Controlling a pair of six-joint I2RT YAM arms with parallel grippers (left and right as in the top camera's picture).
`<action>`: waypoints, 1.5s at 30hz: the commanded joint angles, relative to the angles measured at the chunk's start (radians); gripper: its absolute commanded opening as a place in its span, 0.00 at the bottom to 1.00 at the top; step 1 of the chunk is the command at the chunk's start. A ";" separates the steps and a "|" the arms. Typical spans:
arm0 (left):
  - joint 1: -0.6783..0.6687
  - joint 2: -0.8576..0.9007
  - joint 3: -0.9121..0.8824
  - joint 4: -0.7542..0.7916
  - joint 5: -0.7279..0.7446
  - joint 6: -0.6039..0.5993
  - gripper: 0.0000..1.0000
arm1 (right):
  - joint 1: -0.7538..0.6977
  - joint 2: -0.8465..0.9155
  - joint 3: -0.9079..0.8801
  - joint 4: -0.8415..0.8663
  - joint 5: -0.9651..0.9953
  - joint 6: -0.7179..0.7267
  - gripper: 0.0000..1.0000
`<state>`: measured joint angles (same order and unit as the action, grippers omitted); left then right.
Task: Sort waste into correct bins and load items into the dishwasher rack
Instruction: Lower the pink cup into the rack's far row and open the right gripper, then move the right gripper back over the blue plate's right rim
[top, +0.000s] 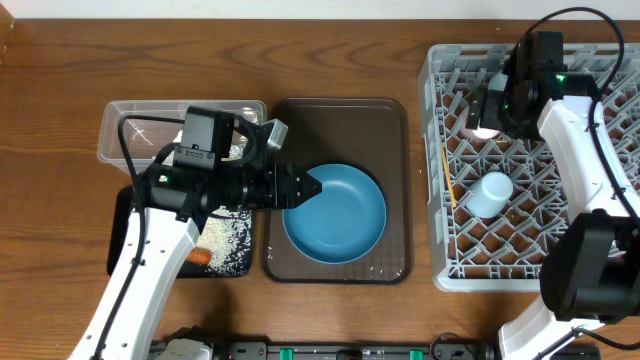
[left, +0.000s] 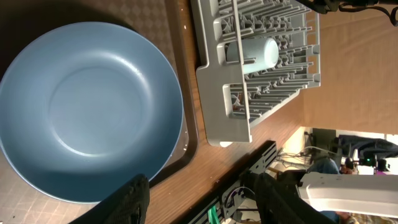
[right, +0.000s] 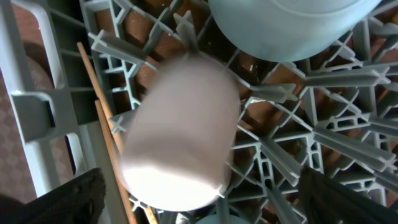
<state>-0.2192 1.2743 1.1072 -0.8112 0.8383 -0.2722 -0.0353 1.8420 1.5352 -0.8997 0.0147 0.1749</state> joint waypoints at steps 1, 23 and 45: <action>-0.002 -0.001 0.008 -0.004 0.005 0.010 0.57 | 0.005 0.002 0.018 -0.005 -0.004 0.004 0.99; 0.000 -0.001 0.008 -0.015 -0.226 0.010 0.59 | -0.026 0.002 0.240 -0.437 -0.515 -0.152 0.99; 0.013 -0.001 0.008 -0.127 -0.657 0.009 0.71 | 0.440 0.002 0.237 -0.420 -0.350 -0.056 0.31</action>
<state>-0.2104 1.2743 1.1072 -0.9283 0.2745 -0.2657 0.3565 1.8420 1.7588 -1.3235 -0.3702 0.0795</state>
